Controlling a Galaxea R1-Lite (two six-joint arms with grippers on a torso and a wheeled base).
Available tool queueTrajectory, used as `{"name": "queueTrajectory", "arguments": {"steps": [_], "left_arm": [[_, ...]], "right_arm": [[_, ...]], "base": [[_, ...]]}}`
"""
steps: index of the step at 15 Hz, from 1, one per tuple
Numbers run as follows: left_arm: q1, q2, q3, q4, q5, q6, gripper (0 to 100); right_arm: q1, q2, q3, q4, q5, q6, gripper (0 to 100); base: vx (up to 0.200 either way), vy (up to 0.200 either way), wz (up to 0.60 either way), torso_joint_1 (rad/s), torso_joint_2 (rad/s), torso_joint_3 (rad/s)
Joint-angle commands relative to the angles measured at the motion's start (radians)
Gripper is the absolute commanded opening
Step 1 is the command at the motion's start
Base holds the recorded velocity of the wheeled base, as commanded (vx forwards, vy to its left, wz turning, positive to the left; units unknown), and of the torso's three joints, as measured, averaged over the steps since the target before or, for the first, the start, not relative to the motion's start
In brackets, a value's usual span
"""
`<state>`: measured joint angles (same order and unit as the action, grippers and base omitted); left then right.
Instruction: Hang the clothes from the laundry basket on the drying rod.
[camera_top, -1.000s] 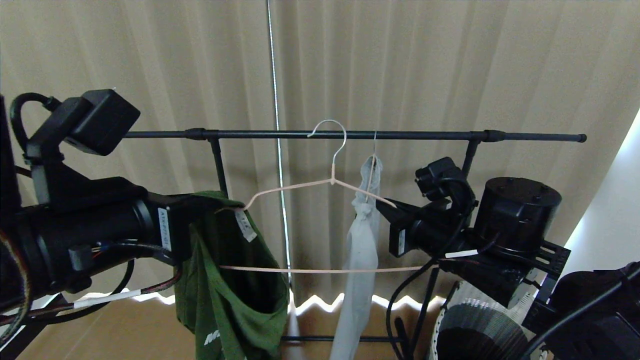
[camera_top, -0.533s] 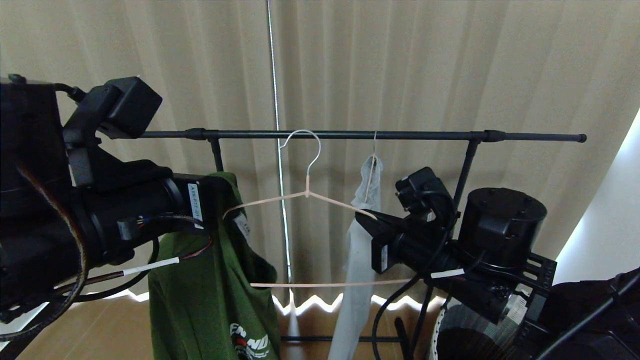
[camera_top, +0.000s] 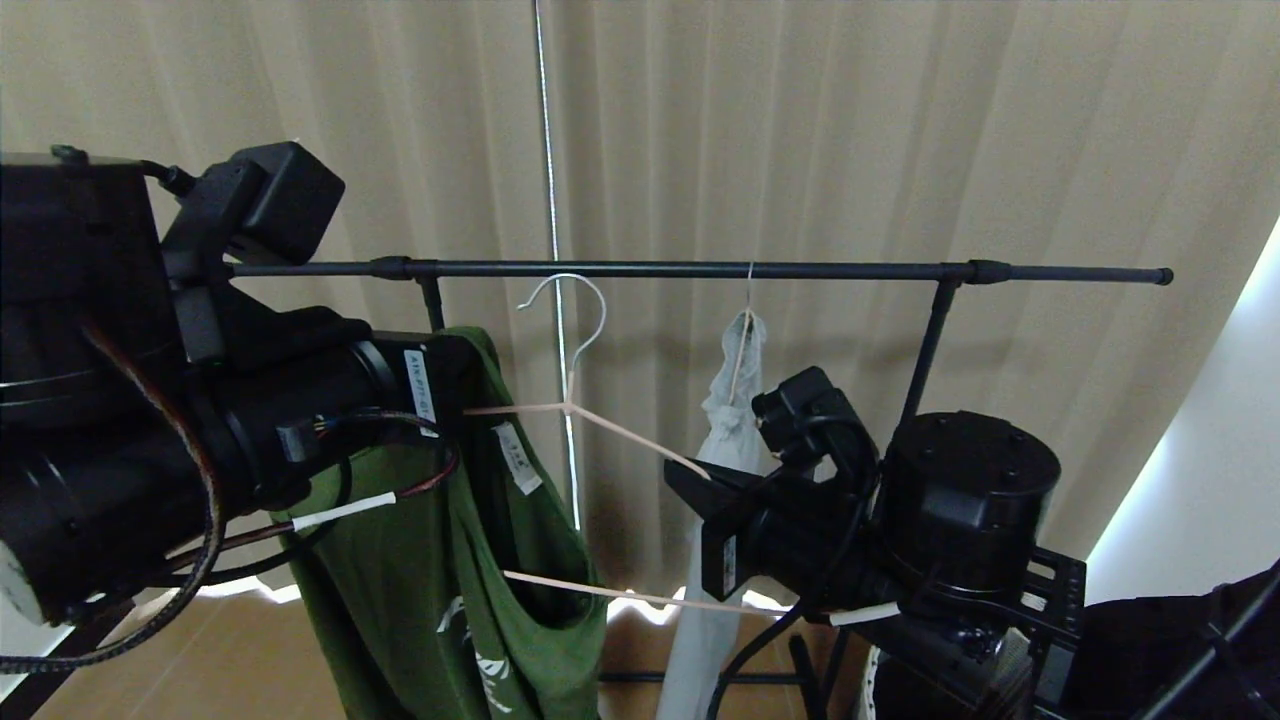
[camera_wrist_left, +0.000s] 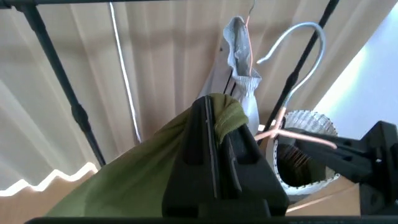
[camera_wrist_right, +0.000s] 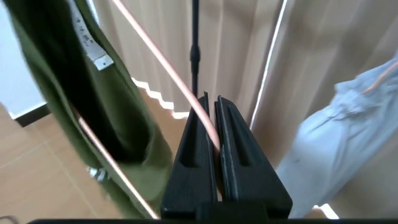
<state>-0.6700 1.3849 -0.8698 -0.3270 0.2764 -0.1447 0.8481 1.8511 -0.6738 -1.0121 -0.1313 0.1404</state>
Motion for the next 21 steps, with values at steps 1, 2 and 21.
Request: {"name": "queueTrajectory", "arguments": {"steps": [1,2,21], "left_arm": [[-0.034,-0.007,0.011,-0.007,-0.006,-0.004,0],[-0.053,-0.012,0.021,-0.020,-0.019,-0.004,0],[-0.112,-0.110,0.219,-0.055,-0.152,0.128,0]], "right_arm": [[0.000,0.023,-0.010,0.000,-0.001,0.002,0],[0.000,0.022,-0.013,0.000,-0.001,0.002,0],[-0.078,-0.024,-0.058,-0.008,-0.014,-0.005,0]], "base": [[0.000,0.000,0.00,0.000,0.00,0.000],[0.000,0.000,0.00,0.000,0.00,0.000],[0.000,0.000,0.00,0.000,0.00,0.000]]}}
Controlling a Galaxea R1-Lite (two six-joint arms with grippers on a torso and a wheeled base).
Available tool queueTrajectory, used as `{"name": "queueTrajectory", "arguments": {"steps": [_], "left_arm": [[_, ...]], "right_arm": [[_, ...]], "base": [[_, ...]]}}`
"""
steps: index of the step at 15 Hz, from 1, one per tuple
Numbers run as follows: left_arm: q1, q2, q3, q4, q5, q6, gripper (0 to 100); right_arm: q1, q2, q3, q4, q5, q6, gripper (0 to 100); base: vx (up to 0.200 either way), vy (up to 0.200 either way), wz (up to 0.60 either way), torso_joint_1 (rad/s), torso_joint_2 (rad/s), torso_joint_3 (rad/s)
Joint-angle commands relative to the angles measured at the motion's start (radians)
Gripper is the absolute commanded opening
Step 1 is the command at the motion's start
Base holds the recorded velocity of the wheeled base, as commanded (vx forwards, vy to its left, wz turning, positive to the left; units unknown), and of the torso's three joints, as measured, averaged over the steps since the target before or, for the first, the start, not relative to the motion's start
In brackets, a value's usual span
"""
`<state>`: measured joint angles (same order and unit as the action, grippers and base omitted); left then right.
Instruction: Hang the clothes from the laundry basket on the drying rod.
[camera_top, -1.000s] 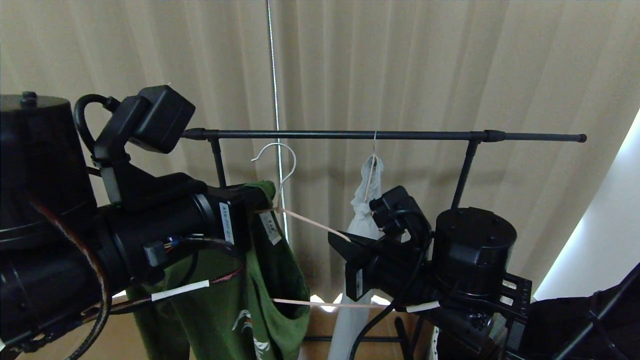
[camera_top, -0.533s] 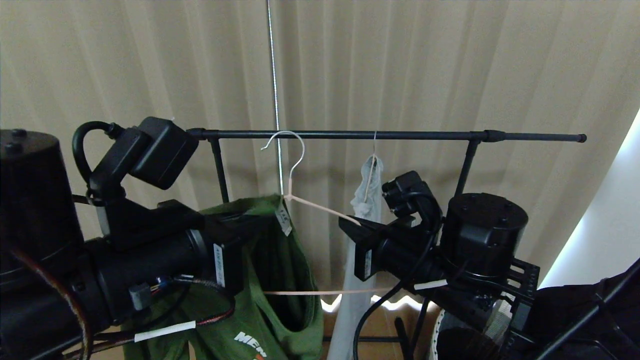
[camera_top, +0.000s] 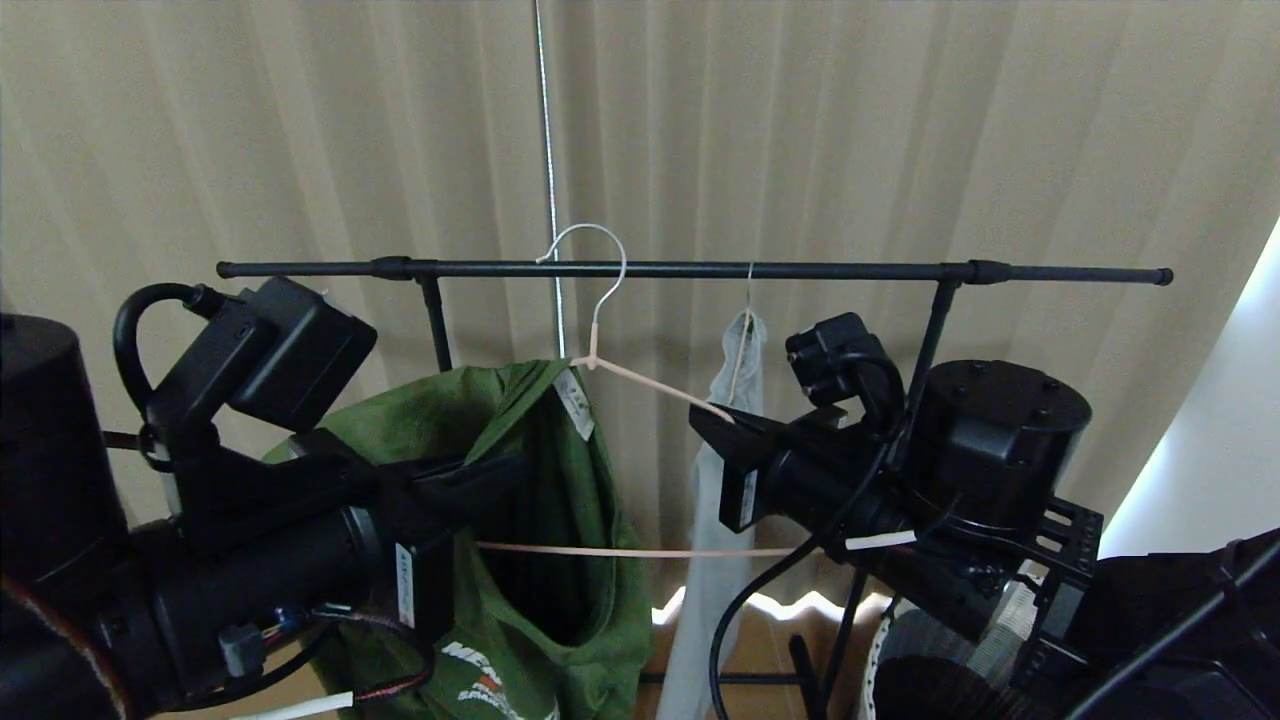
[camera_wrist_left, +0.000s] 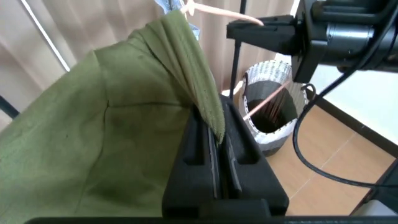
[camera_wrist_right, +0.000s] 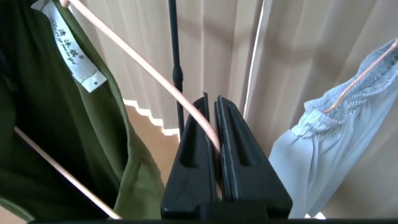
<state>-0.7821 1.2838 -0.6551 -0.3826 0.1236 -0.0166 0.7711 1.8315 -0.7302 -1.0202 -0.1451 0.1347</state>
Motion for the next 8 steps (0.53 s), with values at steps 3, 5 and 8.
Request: {"name": "queueTrajectory", "arguments": {"steps": [3,5,8], "left_arm": [[-0.002,-0.018,0.006,-0.001,0.001,0.000,100],[-0.002,-0.035,0.009,-0.001,0.001,0.001,100],[0.000,-0.089,0.051,-0.001,0.001,0.043,100]], "right_arm": [[-0.022,-0.005,-0.012,0.002,-0.001,-0.001,0],[-0.052,-0.008,-0.014,-0.001,-0.002,-0.013,0],[-0.093,-0.015,-0.012,-0.006,-0.002,-0.046,0]], "base": [[0.000,0.000,0.00,0.000,0.00,0.000],[0.000,0.000,0.00,0.000,0.00,0.000],[0.000,0.000,0.00,0.000,0.00,0.000]]}}
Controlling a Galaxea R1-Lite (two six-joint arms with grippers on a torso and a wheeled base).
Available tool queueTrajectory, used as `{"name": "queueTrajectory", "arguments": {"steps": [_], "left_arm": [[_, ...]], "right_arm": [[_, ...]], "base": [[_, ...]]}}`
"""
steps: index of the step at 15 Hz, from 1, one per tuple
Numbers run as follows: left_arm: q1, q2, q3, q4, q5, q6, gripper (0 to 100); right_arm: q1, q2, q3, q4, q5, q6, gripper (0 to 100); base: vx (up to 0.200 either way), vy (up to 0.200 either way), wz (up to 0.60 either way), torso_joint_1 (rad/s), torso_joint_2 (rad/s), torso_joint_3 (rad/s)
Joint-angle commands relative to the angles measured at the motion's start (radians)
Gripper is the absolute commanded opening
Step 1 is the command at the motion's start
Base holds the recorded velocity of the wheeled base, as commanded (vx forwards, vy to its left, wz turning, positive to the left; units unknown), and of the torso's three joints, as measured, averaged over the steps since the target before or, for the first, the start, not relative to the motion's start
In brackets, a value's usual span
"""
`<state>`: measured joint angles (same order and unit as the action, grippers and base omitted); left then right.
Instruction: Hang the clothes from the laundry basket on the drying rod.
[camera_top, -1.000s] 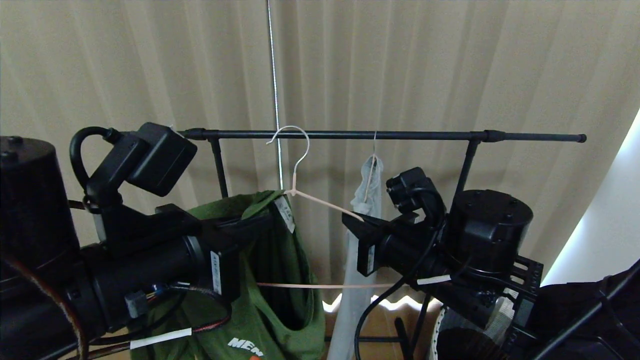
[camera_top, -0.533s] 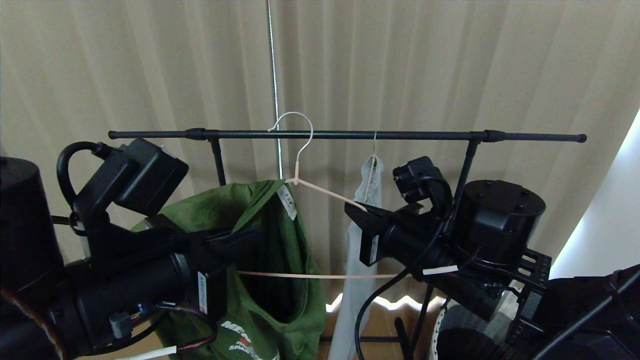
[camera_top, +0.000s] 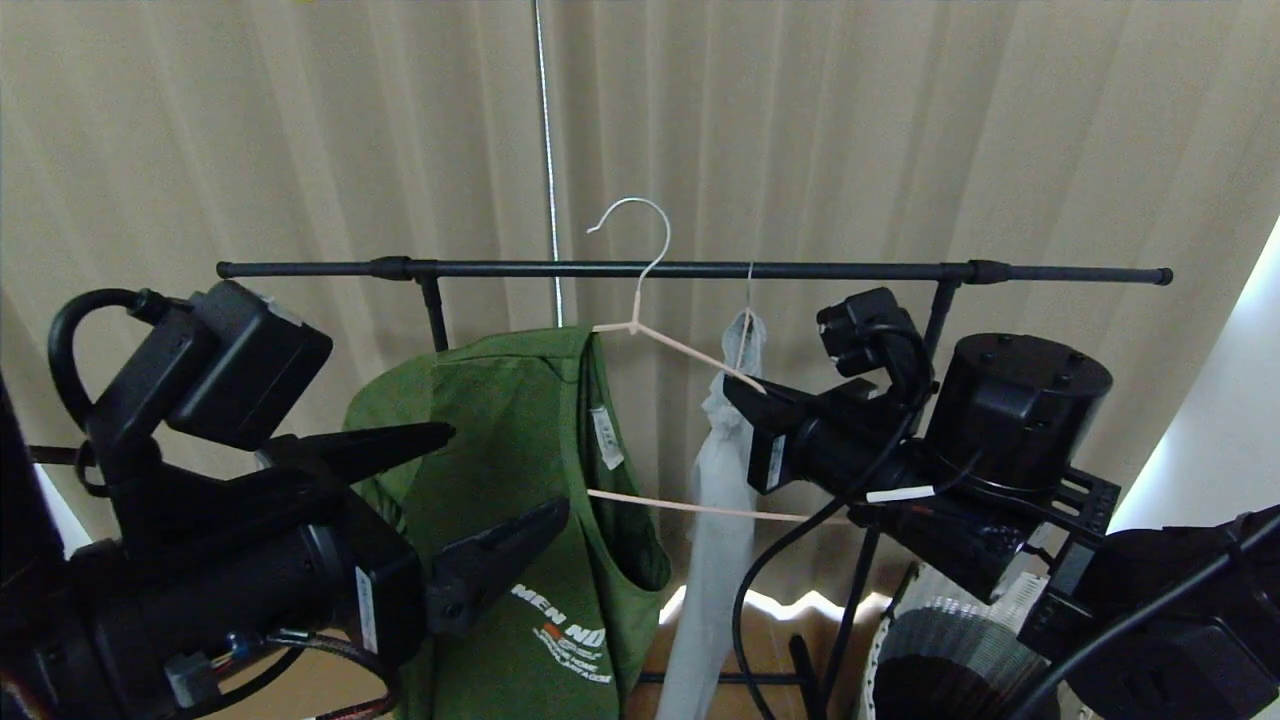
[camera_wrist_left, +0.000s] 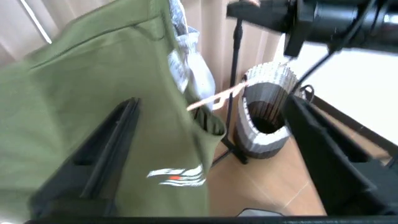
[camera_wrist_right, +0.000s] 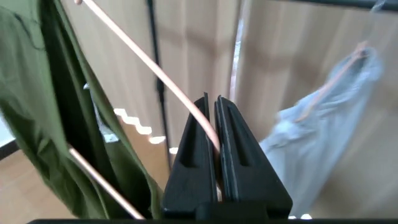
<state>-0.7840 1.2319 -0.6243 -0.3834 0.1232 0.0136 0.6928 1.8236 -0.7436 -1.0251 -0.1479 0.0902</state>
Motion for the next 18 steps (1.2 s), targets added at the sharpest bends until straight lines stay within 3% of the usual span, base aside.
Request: {"name": "queueTrajectory", "arguments": {"steps": [1,3,5,7,9,12,18], "left_arm": [[0.006,-0.058,0.034,-0.002,0.001,0.037,100],[0.054,-0.100,0.043,-0.005,-0.023,0.108,100],[0.161,-0.137,0.023,-0.008,-0.181,0.204,100],[0.255,-0.137,-0.014,-0.006,-0.284,0.318,100],[0.348,-0.095,-0.054,-0.006,-0.355,0.516,100],[0.345,-0.019,-0.072,-0.006,-0.407,0.664,100],[0.333,0.084,-0.109,-0.008,-0.410,0.694,100]], "right_arm": [[-0.021,-0.023,0.007,0.000,0.002,-0.004,0],[-0.029,-0.052,0.023,0.002,0.002,-0.018,0],[-0.044,-0.087,0.044,0.002,0.011,-0.069,0],[-0.044,-0.107,0.050,0.010,0.014,-0.076,0],[-0.042,-0.109,0.070,0.007,0.014,-0.078,0],[-0.032,-0.101,0.076,0.000,0.022,-0.095,0],[0.005,-0.116,0.076,-0.001,0.051,-0.124,0]], "base": [[0.000,0.000,0.00,0.000,0.00,0.000],[0.000,0.000,0.00,0.000,0.00,0.000],[0.000,0.000,0.00,0.000,0.00,0.000],[0.000,0.000,0.00,0.000,0.00,0.000],[0.000,0.000,0.00,0.000,0.00,0.000],[0.000,0.000,0.00,0.000,0.00,0.000],[0.000,0.000,0.00,0.000,0.00,0.000]]}}
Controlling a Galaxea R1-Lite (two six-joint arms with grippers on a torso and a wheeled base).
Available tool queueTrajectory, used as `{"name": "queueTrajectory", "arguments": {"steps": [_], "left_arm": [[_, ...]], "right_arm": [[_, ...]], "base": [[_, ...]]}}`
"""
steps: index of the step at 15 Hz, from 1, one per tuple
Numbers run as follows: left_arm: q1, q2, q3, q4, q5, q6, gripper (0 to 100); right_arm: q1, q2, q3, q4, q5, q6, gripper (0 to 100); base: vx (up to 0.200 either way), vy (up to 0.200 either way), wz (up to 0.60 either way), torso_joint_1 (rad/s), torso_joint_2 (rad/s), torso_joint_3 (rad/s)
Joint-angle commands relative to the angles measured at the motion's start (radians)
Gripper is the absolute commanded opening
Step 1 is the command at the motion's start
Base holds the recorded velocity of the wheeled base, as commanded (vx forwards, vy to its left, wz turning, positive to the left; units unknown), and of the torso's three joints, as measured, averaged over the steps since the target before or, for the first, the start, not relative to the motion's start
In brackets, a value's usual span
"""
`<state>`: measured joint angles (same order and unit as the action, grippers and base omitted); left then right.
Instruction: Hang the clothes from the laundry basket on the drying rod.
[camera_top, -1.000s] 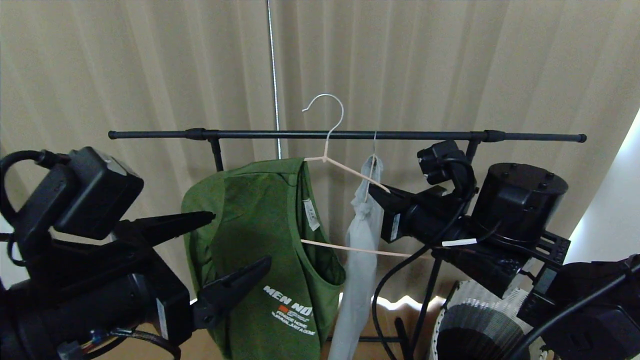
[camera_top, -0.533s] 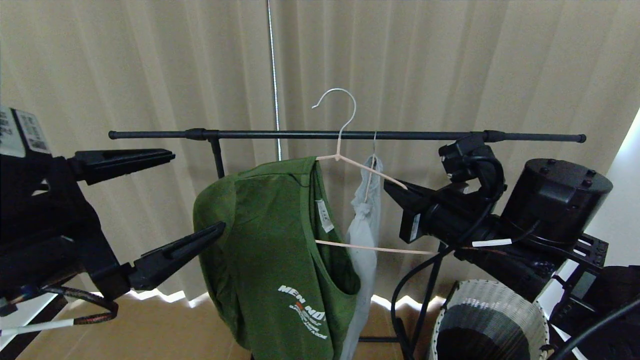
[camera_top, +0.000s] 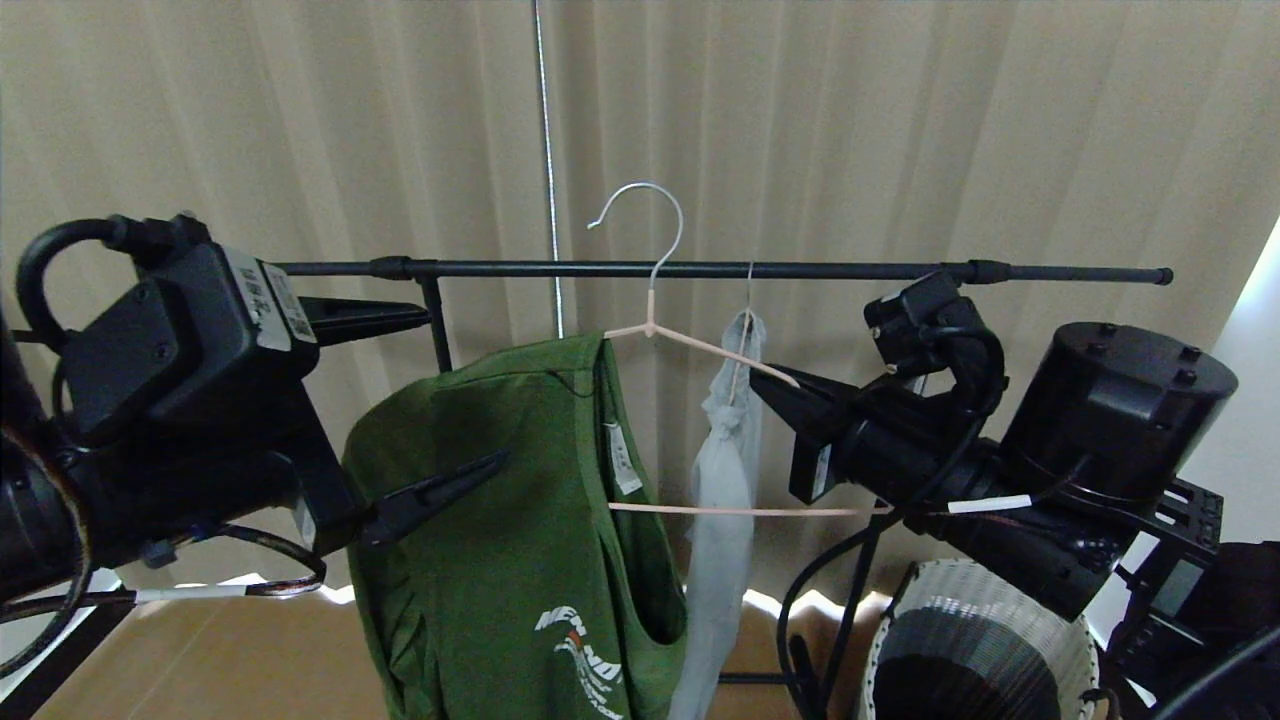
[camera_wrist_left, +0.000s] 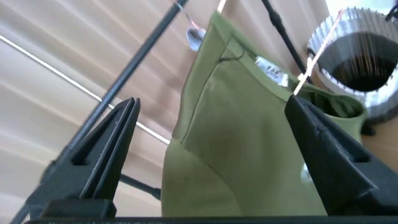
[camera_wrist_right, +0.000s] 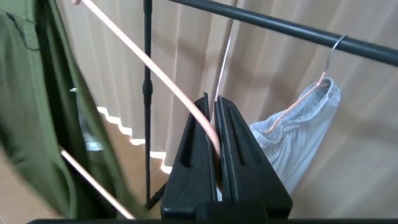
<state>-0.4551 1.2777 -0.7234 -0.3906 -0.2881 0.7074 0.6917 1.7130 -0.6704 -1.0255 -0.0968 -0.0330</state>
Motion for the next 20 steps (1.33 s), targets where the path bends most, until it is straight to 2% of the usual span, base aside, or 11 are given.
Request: {"name": "queueTrajectory", "arguments": {"steps": [1,6,20], "left_arm": [[0.012,0.049,-0.022,-0.001,0.003,0.001,100],[0.073,0.066,-0.042,-0.001,0.006,0.017,100],[0.067,0.078,-0.053,-0.002,0.003,0.015,100]], "right_arm": [[0.028,-0.018,0.006,-0.001,0.000,-0.001,0],[0.091,-0.052,0.025,-0.001,0.000,-0.001,0],[0.132,-0.038,0.035,-0.002,0.014,0.001,0]], "base": [[0.000,0.000,0.00,0.000,0.00,0.000],[0.000,0.000,0.00,0.000,0.00,0.000],[0.000,0.000,0.00,0.000,0.00,0.000]]}}
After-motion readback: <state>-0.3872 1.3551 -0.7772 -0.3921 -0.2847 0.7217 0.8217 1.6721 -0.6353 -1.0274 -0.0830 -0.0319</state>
